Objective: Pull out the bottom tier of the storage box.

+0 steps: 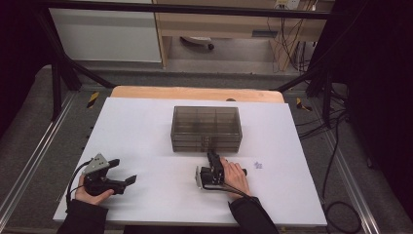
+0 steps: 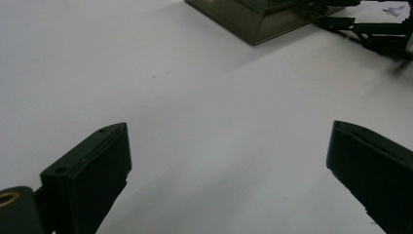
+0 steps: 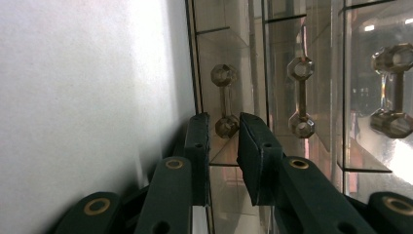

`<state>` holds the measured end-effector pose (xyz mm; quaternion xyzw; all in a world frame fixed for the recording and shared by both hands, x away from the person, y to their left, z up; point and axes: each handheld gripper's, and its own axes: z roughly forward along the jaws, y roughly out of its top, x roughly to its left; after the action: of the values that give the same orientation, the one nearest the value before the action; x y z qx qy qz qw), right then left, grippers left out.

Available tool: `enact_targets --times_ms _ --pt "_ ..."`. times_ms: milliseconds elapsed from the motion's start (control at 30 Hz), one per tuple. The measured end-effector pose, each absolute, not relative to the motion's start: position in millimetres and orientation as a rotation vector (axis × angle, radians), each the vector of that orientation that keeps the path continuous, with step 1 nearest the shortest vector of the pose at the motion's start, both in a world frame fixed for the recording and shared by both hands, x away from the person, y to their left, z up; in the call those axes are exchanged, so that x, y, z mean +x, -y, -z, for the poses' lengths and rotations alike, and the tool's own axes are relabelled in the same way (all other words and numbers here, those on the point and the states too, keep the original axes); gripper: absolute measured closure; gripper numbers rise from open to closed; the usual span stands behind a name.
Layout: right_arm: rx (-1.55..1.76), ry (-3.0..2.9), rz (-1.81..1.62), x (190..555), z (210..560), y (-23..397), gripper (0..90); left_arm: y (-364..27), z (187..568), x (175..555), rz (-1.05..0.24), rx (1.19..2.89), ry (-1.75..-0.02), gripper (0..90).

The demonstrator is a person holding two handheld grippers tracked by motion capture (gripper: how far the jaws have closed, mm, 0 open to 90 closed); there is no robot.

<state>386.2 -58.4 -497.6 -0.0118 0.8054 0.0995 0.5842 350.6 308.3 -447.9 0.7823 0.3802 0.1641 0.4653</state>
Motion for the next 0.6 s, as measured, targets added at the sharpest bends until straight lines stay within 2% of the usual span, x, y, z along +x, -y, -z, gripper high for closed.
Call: enact_targets --times_ms 600 --pt "-0.053 -1.855 -0.213 385.9 498.7 57.2 79.1 -308.1 448.0 350.6 -0.403 1.922 -0.933 1.9"
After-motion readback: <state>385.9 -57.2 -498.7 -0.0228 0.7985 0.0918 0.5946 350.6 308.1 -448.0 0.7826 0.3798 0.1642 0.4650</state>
